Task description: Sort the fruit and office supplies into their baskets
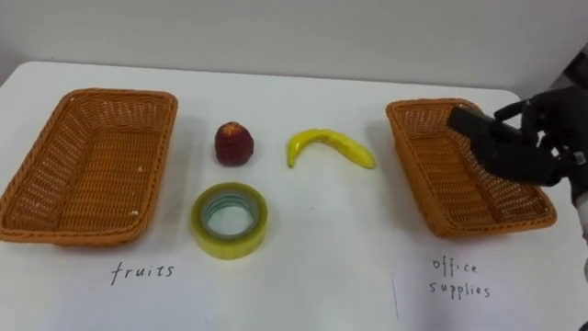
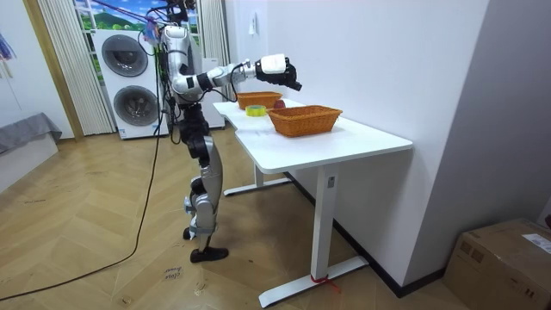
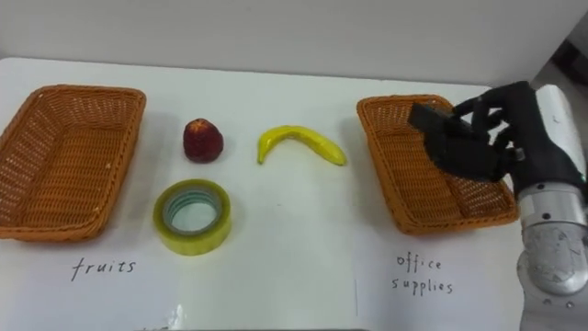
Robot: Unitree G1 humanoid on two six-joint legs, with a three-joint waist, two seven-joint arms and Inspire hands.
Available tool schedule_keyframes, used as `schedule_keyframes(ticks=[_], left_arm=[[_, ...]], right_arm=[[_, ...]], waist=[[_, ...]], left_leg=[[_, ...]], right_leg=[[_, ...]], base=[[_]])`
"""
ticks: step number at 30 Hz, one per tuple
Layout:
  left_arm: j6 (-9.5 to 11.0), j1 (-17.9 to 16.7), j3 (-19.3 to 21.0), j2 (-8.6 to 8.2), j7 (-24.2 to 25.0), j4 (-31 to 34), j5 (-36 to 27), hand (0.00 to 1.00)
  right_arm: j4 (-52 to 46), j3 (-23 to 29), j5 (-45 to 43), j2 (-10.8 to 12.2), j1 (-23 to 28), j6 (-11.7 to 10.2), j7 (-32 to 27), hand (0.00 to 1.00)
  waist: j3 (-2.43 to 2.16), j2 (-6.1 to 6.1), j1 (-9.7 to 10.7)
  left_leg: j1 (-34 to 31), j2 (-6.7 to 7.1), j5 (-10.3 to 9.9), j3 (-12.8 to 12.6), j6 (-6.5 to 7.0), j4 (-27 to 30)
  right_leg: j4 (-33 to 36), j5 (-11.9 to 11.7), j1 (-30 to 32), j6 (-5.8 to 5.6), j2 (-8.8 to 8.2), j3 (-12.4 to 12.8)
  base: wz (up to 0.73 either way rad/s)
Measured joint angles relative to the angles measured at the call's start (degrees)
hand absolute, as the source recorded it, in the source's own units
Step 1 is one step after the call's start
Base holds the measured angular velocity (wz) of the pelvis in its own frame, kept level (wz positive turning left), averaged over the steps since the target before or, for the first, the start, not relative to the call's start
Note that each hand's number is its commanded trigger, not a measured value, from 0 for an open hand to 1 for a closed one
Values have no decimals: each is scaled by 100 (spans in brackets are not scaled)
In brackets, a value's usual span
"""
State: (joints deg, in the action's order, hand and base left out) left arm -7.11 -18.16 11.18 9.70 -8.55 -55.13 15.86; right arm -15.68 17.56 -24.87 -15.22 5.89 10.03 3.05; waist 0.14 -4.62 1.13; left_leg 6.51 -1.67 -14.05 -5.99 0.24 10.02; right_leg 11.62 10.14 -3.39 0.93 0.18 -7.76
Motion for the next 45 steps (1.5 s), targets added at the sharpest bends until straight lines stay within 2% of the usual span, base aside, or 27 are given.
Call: schedule_keyframes(ticks=[13,23,37,39,40,41,42,43,45], left_arm=[[-9,17,9,1,21,1,3,0],[-8,2,7,1,30,-6,2,0],[-8,2,-2,1,88,2,2,0],[-8,4,-2,0,104,4,2,0],[-7,4,-2,1,123,4,2,0],[-7,3,-4,1,125,5,0,0],[-7,4,-12,0,125,14,-1,0],[-7,4,-19,0,124,33,0,0],[-5,5,-19,1,120,46,-1,0]], right_arm=[[0,1,2,-80,0,-7,-612,100],[1,1,3,-80,0,-7,-622,100],[205,-13,5,-80,6,-24,-536,100],[206,-23,1,-80,6,-24,-525,85],[210,-36,-1,-80,6,-24,-492,64],[221,-52,0,-80,6,-24,-484,49],[263,-74,1,-80,6,-25,-466,16],[323,-77,1,-80,6,-24,-440,0],[403,-78,1,-80,6,-24,-407,0]], waist=[[-22,13,43],[-23,14,38],[-20,-46,11],[-18,-44,5],[-18,-43,2],[-18,-43,2],[-17,-44,0],[-17,-46,-7],[-16,-47,-14]], left_leg=[[3,0,4,-25,4,-2],[10,4,5,-17,6,22],[14,1,5,-13,6,9],[14,1,5,-13,6,-1],[19,1,5,-8,6,-7],[21,1,5,-8,6,-8],[22,1,5,-8,6,-8],[22,1,5,-8,6,-9],[18,2,5,-8,6,-12]], right_leg=[[-6,2,36,-3,7,48],[1,3,27,-4,4,60],[-3,3,35,-4,10,58],[-4,3,41,-3,12,62],[-4,3,41,-4,14,66],[-4,3,41,-3,15,67],[-4,3,41,-4,16,69],[-4,3,42,-4,15,69],[-5,3,48,-4,15,69]], base=[[-1],[0],[0],[0],[0],[0],[0],[0],[0]])
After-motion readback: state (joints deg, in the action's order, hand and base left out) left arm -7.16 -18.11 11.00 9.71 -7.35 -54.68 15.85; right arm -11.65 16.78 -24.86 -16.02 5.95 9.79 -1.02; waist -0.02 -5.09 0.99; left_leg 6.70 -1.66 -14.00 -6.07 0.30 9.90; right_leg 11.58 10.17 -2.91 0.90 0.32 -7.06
